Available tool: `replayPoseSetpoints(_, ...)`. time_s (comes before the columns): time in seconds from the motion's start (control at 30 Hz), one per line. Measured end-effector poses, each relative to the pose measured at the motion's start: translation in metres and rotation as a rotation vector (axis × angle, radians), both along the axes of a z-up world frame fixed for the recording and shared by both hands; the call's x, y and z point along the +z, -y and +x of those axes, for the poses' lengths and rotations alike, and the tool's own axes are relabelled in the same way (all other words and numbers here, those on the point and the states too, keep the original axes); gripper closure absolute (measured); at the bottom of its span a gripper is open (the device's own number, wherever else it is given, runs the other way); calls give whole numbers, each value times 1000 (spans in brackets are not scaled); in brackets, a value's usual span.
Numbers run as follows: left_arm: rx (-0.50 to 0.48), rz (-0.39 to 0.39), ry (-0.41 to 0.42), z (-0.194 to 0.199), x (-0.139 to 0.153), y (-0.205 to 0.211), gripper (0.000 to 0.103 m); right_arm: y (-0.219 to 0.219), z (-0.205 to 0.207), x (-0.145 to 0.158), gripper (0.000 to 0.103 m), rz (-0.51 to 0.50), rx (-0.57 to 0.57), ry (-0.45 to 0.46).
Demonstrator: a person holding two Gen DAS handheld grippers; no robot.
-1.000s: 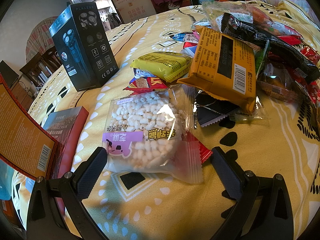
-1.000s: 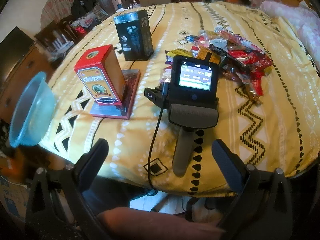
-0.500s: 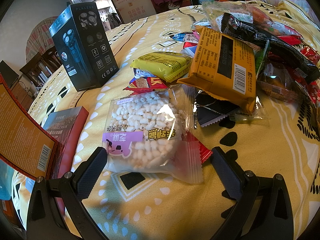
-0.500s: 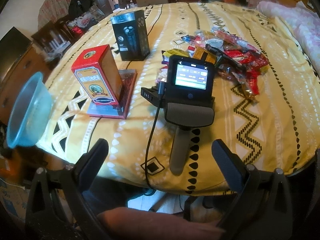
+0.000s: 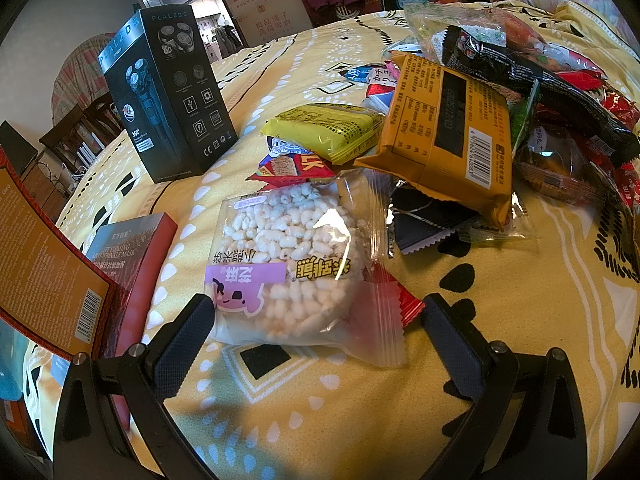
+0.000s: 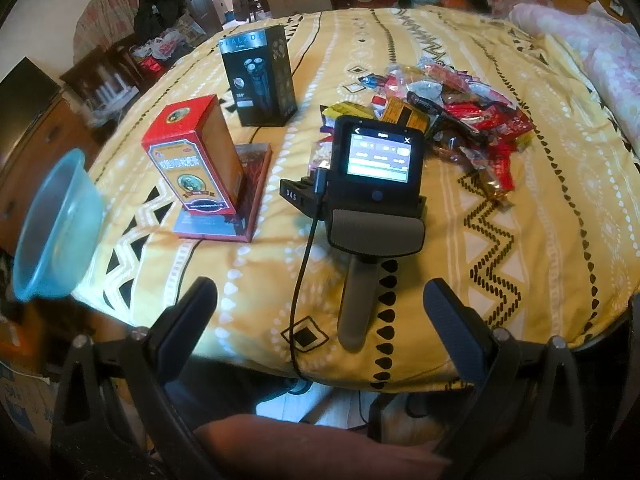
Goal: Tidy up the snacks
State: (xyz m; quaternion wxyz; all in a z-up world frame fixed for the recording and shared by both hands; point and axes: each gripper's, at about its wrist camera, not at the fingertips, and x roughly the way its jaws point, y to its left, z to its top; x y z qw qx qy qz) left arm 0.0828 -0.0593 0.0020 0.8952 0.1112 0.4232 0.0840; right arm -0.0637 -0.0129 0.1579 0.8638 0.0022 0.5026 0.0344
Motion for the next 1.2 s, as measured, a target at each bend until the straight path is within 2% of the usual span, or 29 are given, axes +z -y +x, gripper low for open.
replayPoseSetpoints(1.2, 0, 0, 0, 0, 0, 0, 0, 2, -1, 0, 0, 17, -11, 14)
